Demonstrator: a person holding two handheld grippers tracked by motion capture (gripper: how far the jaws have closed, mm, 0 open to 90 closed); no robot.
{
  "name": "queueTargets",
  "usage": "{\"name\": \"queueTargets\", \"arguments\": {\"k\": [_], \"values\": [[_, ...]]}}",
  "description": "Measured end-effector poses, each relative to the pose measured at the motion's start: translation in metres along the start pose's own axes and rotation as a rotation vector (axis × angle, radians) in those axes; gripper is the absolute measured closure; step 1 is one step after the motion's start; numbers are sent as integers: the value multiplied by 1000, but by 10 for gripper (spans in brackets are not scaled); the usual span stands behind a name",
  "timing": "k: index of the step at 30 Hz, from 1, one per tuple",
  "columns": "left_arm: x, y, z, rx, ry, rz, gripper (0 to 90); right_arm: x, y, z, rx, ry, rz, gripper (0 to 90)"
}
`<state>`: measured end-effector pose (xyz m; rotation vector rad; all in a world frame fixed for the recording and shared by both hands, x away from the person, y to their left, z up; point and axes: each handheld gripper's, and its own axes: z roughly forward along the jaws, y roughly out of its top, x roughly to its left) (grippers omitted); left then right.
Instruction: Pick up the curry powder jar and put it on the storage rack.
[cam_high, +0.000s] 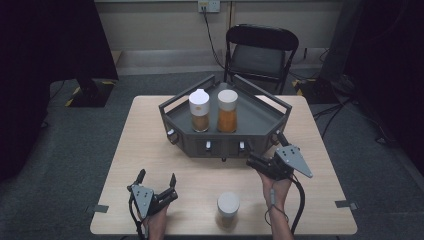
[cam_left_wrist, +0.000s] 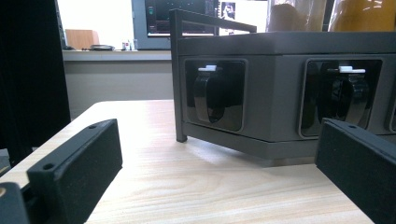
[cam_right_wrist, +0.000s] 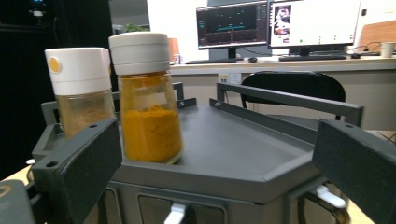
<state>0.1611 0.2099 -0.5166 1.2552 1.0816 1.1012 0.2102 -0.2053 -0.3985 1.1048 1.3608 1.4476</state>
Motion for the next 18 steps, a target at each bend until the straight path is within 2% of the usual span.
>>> {"name": "queueTargets", "arguments": {"k": [8,18], "values": [[0,0,0,0,0,0,4,1,-10,-10,-4,-26,7,1],[0,0,0,0,2,0,4,2,-23,-23,-6,-57,-9,1]]}}
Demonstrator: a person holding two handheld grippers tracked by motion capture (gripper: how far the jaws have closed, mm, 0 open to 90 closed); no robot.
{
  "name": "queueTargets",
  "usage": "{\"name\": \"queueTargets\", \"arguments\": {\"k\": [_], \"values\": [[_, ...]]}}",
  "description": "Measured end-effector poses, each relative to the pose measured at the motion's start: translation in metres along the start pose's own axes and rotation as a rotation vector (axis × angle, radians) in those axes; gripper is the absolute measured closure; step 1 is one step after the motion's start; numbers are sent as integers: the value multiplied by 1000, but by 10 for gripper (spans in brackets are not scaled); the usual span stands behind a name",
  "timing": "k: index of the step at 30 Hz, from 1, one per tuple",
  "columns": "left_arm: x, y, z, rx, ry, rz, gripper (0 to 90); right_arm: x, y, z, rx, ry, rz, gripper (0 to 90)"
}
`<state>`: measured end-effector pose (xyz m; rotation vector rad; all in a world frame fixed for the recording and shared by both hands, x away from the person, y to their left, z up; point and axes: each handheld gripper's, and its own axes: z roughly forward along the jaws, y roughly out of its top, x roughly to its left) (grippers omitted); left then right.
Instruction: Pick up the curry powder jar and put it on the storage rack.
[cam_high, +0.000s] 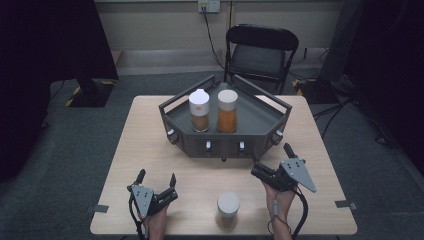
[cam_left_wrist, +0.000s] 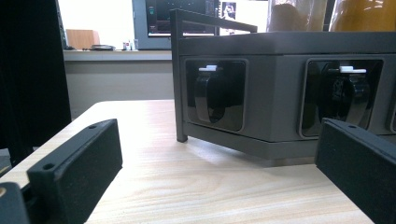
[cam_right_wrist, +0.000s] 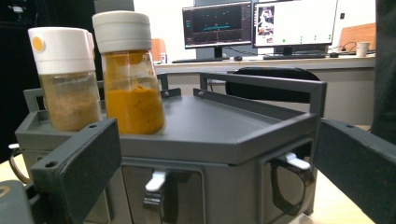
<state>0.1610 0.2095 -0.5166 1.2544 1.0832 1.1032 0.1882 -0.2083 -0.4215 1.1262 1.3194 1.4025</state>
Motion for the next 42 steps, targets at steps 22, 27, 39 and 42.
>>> {"name": "queueTargets", "arguments": {"k": [22,27,39,42], "values": [[0,0,0,0,0,-1,4,-6,-31,-17,8,-37,16,2],[0,0,0,0,0,-1,4,-7,-41,-21,-12,-35,10,2],[0,0,0,0,0,-1,4,-5,-54,-25,10,-51,15,2],[0,0,0,-1,-1,-1,4,-4,-58,-26,18,-54,10,2]]}}
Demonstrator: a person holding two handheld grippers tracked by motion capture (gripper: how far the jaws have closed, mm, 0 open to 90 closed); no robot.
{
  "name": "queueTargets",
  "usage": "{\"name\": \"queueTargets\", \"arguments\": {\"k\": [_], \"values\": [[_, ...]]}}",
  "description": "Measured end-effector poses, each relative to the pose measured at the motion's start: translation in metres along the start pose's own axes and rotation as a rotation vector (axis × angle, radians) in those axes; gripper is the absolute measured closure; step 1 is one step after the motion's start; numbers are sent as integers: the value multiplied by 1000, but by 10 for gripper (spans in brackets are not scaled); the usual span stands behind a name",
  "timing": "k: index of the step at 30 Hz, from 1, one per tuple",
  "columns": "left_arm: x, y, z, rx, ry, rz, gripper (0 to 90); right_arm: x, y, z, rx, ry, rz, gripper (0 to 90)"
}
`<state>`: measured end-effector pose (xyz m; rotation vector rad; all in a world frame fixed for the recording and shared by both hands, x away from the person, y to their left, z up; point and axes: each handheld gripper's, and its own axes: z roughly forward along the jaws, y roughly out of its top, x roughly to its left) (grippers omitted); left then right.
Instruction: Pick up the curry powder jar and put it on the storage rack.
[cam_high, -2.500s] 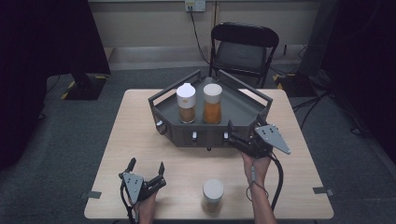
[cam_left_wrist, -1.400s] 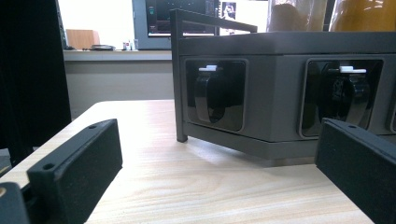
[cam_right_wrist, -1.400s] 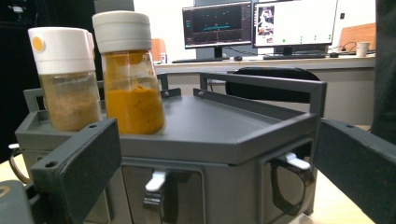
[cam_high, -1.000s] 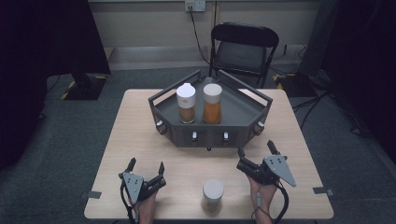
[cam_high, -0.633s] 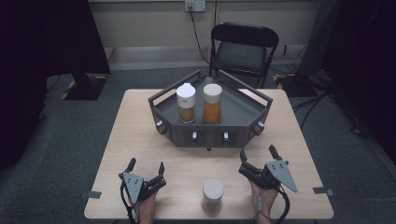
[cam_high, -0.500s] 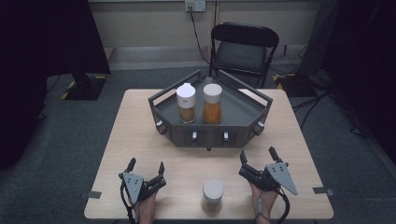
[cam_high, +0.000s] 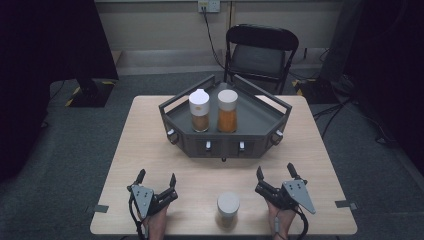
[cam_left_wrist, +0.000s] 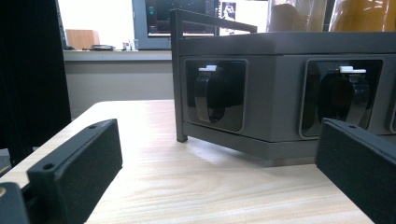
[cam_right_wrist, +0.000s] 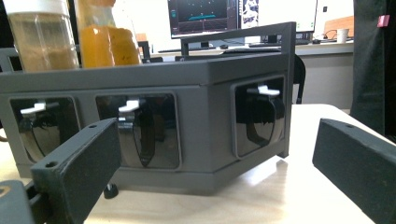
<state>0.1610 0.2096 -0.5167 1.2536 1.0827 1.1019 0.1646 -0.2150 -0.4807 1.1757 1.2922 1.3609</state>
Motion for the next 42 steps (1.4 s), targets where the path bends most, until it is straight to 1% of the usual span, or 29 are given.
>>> {"name": "queueTargets", "arguments": {"k": [5,11,17,22,24,29,34,42], "values": [[0,0,0,0,0,0,4,0,-6,-1,12,-5,4,2],[0,0,0,-1,0,0,3,2,-12,-3,16,-3,-6,2],[0,0,0,-1,-1,-1,3,4,-17,-5,16,-13,-22,2],[0,0,0,-1,-2,-1,3,4,-21,-6,15,-18,-18,3],[0,0,0,-1,-2,-1,3,4,-23,-7,16,-17,-14,3],[0,0,0,-1,-2,-1,3,6,-24,-7,15,-23,-28,3],[0,0,0,-1,-2,0,3,6,-25,-7,15,-26,-19,3],[0,0,0,-1,-2,0,3,7,-25,-7,16,-31,-25,3]]}}
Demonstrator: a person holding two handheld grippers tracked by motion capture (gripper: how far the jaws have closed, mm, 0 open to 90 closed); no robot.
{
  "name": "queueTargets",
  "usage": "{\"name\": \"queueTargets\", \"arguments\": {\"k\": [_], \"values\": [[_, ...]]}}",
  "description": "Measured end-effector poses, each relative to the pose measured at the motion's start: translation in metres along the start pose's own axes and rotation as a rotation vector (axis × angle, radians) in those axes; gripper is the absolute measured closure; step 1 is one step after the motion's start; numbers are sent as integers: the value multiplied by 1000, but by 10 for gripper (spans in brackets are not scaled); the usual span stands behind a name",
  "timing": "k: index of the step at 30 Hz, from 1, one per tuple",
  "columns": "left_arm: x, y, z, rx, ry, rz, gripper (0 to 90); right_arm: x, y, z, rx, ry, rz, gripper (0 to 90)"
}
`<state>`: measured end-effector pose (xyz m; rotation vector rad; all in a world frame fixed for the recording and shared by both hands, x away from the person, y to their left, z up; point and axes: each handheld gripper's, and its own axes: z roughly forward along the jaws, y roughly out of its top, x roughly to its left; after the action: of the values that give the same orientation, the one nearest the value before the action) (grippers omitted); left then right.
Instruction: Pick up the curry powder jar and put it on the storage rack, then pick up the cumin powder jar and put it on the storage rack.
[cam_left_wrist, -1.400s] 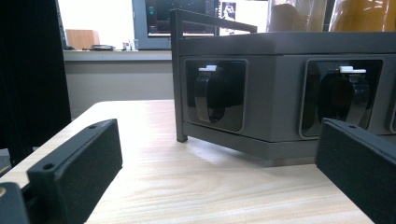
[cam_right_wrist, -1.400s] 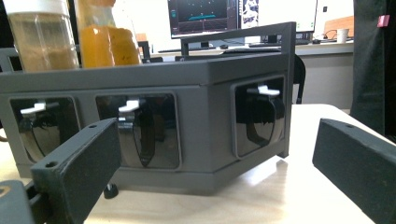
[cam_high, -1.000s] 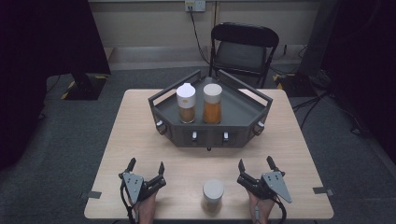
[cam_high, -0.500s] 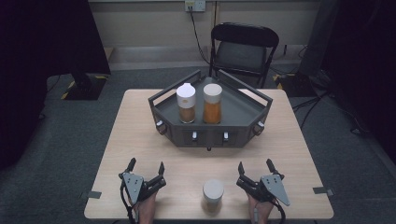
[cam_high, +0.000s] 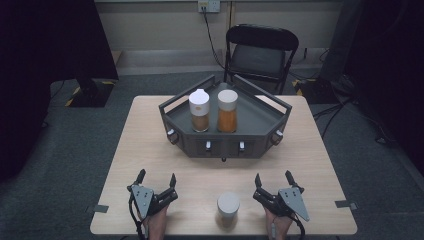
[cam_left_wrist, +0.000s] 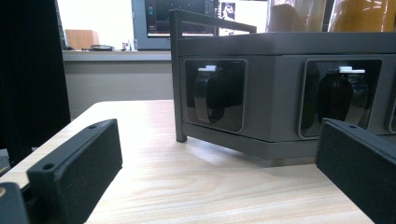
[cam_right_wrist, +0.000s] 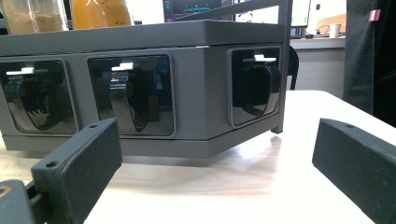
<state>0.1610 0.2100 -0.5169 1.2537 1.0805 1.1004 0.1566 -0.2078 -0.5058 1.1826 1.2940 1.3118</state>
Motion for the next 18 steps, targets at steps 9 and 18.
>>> {"name": "queueTargets", "arguments": {"k": [9,18], "values": [[0,0,0,0,1,0,3,-1,1,0,-1,1,5,3],[0,0,0,0,1,0,3,0,10,-5,-24,16,-2,3]]}}
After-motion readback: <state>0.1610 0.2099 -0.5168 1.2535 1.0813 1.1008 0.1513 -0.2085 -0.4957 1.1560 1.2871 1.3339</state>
